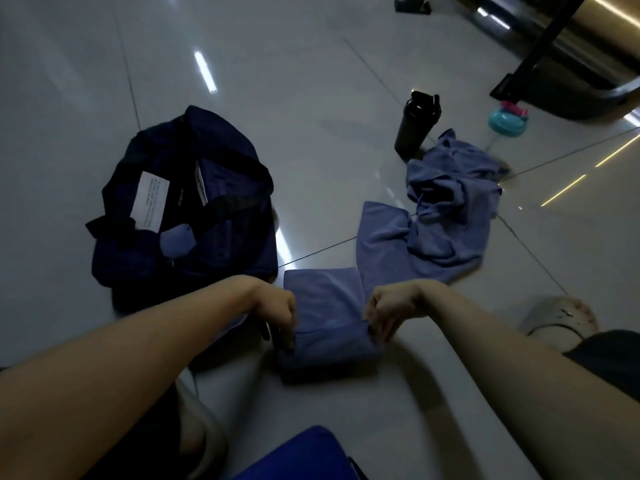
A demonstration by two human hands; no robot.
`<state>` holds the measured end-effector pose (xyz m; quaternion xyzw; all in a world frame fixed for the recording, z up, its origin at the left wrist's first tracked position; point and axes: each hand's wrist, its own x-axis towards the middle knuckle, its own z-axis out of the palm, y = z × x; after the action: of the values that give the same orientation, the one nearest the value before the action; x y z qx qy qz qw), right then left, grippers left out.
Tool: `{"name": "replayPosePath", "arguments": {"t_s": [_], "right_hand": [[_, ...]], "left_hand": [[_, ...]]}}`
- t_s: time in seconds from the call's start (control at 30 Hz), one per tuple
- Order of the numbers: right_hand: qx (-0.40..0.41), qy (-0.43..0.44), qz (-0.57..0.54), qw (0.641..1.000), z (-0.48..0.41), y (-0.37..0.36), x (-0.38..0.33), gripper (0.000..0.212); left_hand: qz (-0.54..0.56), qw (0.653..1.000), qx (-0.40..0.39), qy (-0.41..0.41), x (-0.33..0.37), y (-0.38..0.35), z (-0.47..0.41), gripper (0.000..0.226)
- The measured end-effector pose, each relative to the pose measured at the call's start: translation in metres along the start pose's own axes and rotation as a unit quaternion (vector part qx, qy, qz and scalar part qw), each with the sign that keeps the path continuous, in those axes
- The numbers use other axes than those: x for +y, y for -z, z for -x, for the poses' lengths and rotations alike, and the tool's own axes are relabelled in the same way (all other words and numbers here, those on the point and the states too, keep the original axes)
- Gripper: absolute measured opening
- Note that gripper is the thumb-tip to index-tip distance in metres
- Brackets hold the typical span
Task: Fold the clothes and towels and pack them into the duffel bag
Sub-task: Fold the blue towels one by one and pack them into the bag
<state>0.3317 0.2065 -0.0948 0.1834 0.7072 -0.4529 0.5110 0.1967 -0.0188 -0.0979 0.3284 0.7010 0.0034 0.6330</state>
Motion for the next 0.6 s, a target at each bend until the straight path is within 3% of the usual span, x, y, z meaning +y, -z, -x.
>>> {"name": "replayPosePath", "arguments": {"t_s": [0.1, 0.2, 0.37, 0.43, 0.6], "right_hand": [[0.081, 0.055, -0.048, 0.994, -0.002, 0.011, 0.001, 0.018], [0.229, 0.097, -0.088, 0.965, -0.016, 0.015, 0.006, 0.018], [0.396, 0.100, -0.005, 0.913, -0.048, 0.016, 0.008, 0.021], [0.422, 0.091, -0.011, 0.902, -0.058, 0.016, 0.006, 0.017], [0.431, 0.060, 0.014, 0.900, -0.076, 0.016, 0.002, 0.016]], "left_hand": [[0.038, 0.995, 0.090, -0.010, 0.002, 0.020, 0.001, 0.032], [0.033, 0.972, 0.232, -0.012, -0.002, 0.033, -0.006, 0.018], [-0.093, 0.892, 0.440, 0.052, -0.002, 0.026, -0.023, 0.011], [-0.148, 0.876, 0.452, 0.073, -0.005, 0.023, -0.034, 0.022], [-0.178, 0.877, 0.432, 0.112, -0.019, 0.018, -0.052, 0.030]]}}
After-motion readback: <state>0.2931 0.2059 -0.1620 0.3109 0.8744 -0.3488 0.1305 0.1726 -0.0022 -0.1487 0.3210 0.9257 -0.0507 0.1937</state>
